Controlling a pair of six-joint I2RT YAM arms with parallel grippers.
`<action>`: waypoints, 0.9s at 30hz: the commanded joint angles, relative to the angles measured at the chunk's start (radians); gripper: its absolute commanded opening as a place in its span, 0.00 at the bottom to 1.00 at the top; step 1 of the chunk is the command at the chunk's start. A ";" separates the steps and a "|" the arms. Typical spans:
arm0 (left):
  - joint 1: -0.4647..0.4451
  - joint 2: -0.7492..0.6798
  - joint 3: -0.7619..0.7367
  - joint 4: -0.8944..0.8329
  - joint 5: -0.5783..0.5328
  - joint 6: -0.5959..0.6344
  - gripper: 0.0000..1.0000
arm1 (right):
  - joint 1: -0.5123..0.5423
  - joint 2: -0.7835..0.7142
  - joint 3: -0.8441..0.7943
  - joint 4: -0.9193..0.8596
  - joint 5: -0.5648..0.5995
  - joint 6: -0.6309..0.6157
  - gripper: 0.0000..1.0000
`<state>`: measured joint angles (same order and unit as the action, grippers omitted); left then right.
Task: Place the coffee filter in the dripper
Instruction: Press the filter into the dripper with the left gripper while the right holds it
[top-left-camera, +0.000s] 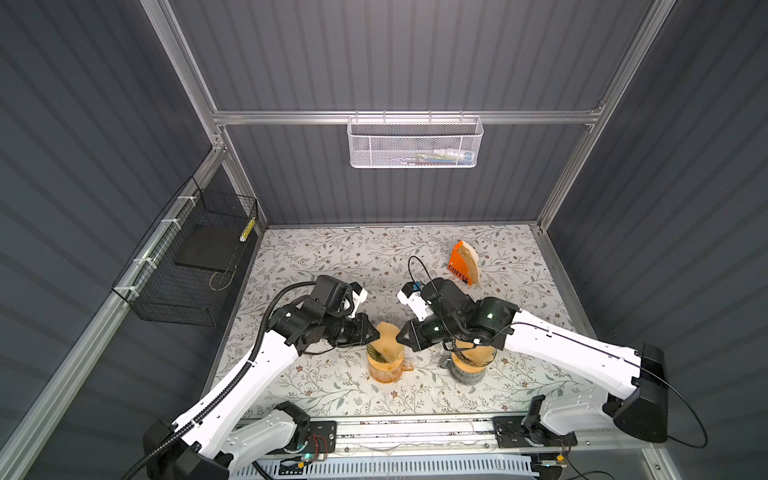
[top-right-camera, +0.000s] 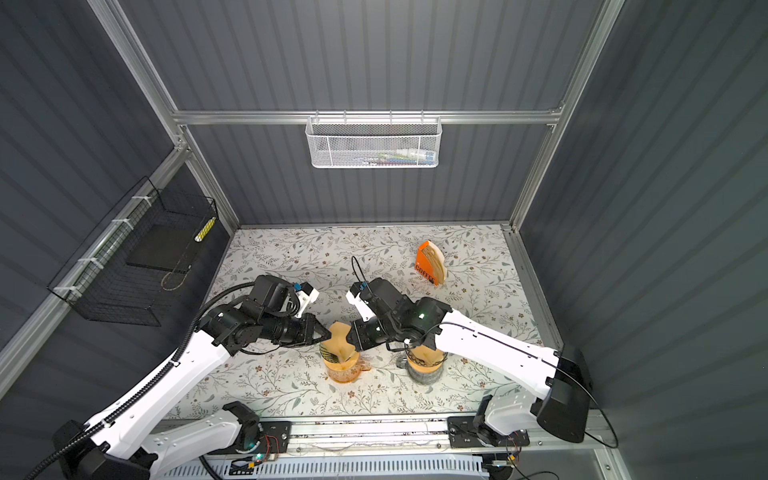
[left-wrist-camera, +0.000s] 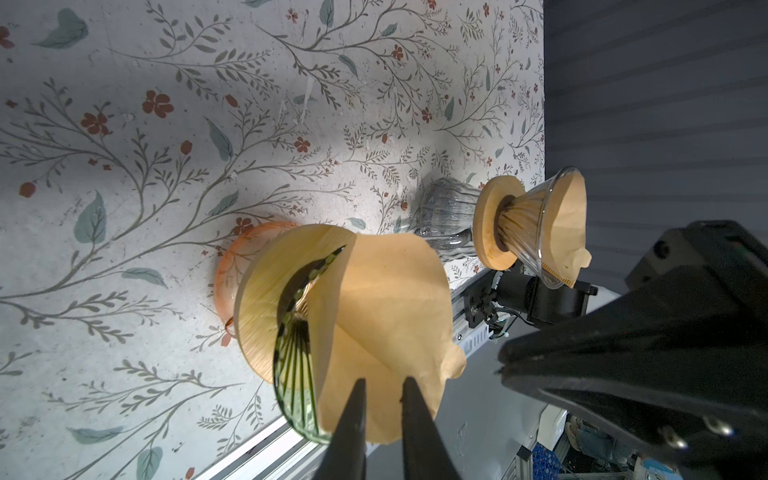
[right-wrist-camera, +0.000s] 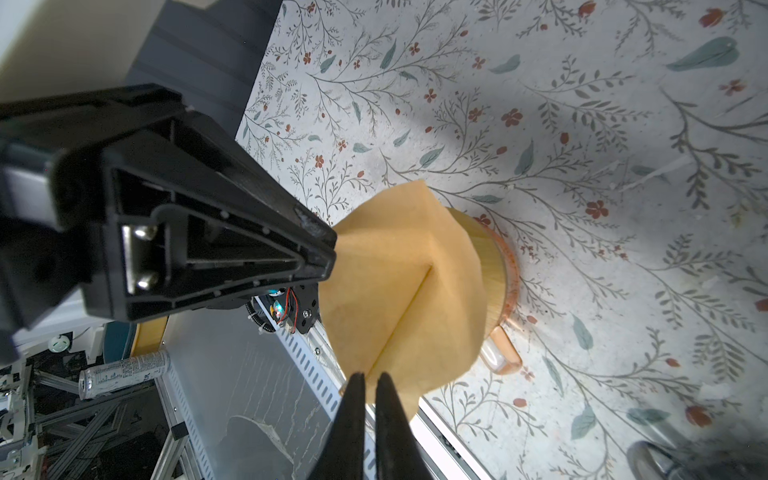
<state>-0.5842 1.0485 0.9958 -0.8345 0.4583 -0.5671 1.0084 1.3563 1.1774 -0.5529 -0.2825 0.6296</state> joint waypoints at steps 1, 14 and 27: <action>-0.007 -0.028 -0.022 -0.043 0.019 0.025 0.18 | 0.010 -0.008 -0.038 -0.007 0.014 0.025 0.11; -0.007 -0.014 -0.055 -0.032 0.001 0.029 0.18 | 0.013 0.031 -0.056 0.027 0.022 0.022 0.11; -0.007 -0.006 -0.072 -0.023 -0.017 0.030 0.18 | 0.013 0.082 -0.046 0.044 0.014 0.009 0.11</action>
<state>-0.5842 1.0401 0.9436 -0.8490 0.4484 -0.5591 1.0176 1.4311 1.1313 -0.5213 -0.2691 0.6487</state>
